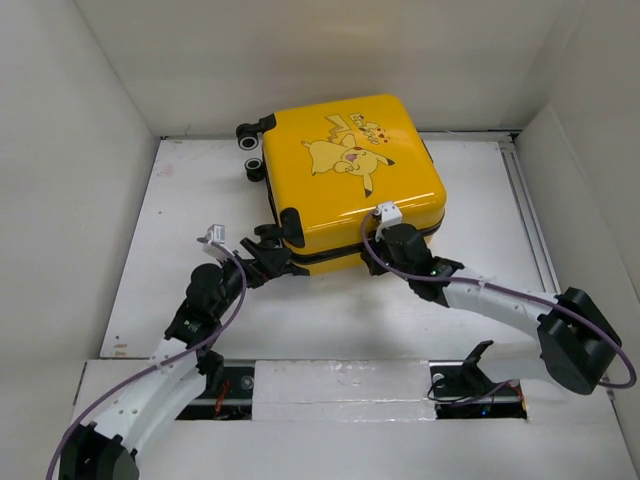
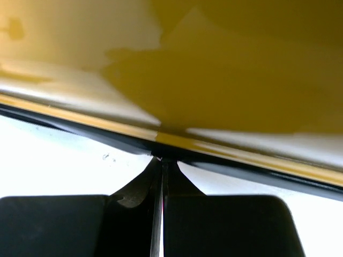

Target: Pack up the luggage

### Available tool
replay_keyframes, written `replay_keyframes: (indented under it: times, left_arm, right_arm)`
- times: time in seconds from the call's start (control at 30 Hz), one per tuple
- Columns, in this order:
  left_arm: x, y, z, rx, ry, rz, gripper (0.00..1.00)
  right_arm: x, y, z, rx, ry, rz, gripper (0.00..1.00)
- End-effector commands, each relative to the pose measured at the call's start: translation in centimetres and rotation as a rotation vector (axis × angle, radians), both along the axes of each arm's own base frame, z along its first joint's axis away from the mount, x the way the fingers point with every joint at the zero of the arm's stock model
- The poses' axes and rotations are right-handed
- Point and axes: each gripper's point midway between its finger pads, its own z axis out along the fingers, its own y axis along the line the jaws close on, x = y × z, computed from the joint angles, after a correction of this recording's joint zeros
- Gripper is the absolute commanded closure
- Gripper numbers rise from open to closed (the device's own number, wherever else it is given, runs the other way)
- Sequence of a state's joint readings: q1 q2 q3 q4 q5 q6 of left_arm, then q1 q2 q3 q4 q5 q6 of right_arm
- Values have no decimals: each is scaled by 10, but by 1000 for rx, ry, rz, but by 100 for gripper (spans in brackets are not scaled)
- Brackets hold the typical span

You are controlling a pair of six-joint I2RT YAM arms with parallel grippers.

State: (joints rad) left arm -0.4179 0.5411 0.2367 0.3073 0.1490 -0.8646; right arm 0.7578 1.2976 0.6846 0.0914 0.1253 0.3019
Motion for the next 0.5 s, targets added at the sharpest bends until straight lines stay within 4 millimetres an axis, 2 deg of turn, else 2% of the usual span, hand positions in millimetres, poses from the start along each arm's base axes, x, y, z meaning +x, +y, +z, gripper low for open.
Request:
replay_keyframes:
  times: [0.0, 0.03, 0.07, 0.13, 0.17, 0.3, 0.33, 0.37, 0.4, 0.43, 0.47]
  left_arm:
    - [5, -5, 13, -65, -40, -1, 8]
    - [8, -6, 23, -83, -79, -2, 8]
    - [10, -3, 22, -91, -80, 25, 8]
    - [17, 0, 26, -81, -95, 53, 8]
    - [20, 1, 30, -82, -100, 65, 8]
    - [25, 8, 52, -93, -172, 107, 8]
    - [25, 8, 55, -97, -181, 107, 8]
    - [25, 8, 54, -86, -186, 107, 13]
    - [25, 8, 54, -86, -186, 107, 24]
    - [25, 8, 54, -86, -186, 107, 28]
    - [26, 8, 52, -82, -178, 107, 33]
  right_arm:
    - [7, 29, 66, 189, -169, 75, 100]
    - [6, 28, 61, 182, -161, 75, 100]
    - [4, 29, 64, 191, -165, 83, 100]
    - [3, 24, 53, 177, -146, 83, 100]
    - [2, 24, 57, 183, -153, 83, 100]
    - [-4, 21, 45, 177, -128, 87, 100]
    - [-4, 20, 49, 184, -136, 87, 100]
    - [-6, 19, 44, 177, -127, 87, 100]
    - [-6, 18, 48, 184, -136, 87, 100]
    - [-8, 17, 43, 178, -128, 87, 100]
    - [-8, 16, 47, 183, -135, 87, 100]
